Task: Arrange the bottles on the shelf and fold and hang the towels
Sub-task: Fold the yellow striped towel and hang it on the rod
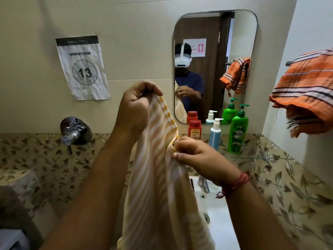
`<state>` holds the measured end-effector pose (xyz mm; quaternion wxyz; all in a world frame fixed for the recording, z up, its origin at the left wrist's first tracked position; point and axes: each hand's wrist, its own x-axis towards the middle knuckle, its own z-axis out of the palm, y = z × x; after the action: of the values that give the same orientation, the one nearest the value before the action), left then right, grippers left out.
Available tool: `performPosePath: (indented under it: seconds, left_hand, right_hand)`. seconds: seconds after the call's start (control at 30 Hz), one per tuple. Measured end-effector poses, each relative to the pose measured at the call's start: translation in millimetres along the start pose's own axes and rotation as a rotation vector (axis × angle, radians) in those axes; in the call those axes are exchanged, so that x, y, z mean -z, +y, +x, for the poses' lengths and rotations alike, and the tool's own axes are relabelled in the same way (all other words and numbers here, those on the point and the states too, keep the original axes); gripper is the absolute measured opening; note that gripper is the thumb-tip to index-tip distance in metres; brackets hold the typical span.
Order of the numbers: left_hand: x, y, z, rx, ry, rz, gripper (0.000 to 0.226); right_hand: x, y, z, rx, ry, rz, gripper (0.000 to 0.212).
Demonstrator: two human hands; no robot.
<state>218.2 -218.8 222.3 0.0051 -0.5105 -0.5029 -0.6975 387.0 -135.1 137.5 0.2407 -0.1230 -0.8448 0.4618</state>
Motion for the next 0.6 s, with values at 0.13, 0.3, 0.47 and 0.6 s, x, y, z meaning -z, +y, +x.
performPosePath:
  seconds: [0.13,0.3,0.47,0.6]
  left_hand:
    - [-5.5,19.7,-0.8,-0.155,-0.140,-0.120,0.050]
    - [1.0,19.8,-2.7,-0.150,-0.060,-0.131,0.050]
    - [10.1,11.8,-9.0,-0.069,0.106,-0.097,0.049]
    - [7.9,12.3,-13.2,-0.047,0.121,-0.092,0.048]
  right_hand:
    - [-27.0,-0.2,13.3,0.044,0.098,-0.228,0.028]
    - [-37.3,14.7,11.7,0.026,0.204,-0.107,0.028]
    - [-26.9,40.7,6.0,-0.073,0.140,-0.015,0.031]
    - [-35.5,44.6,-3.3,0.086,-0.082,0.576,0.029]
